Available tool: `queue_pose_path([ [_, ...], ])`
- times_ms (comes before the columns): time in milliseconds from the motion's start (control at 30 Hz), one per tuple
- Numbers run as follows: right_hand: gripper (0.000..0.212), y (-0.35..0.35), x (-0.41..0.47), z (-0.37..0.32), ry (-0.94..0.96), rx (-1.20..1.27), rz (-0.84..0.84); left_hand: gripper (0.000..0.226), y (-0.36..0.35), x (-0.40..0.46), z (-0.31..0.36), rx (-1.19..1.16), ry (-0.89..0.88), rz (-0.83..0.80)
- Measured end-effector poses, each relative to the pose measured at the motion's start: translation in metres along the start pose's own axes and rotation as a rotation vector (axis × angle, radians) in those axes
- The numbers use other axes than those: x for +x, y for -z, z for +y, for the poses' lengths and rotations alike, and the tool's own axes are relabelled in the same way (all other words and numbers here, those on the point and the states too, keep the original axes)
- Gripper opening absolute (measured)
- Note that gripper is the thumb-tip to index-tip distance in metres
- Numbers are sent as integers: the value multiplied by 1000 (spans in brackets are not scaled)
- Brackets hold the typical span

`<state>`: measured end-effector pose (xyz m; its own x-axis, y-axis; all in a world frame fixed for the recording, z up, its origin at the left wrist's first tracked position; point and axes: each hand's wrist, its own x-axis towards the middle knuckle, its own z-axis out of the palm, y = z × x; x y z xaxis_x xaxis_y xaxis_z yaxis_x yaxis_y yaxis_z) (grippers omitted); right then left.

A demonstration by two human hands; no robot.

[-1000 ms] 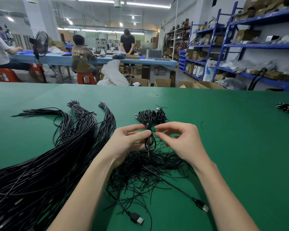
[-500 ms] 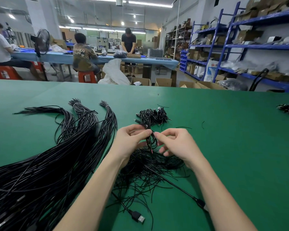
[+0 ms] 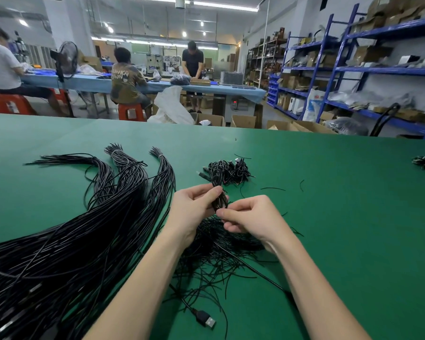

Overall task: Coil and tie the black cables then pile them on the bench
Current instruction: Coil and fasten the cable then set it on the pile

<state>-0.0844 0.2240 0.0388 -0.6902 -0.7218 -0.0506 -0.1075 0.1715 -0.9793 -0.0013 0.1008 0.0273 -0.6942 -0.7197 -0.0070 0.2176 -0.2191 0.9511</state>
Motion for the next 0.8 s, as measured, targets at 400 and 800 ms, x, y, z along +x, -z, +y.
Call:
queue_pose_path([
  [400, 13, -4, -3, 0, -50, 62, -66, 27, 5, 3, 2, -35, -21, 61],
  [800, 2, -15, -1, 6, 10, 219, -50, 17, 2, 0, -4, 72, 2, -176],
])
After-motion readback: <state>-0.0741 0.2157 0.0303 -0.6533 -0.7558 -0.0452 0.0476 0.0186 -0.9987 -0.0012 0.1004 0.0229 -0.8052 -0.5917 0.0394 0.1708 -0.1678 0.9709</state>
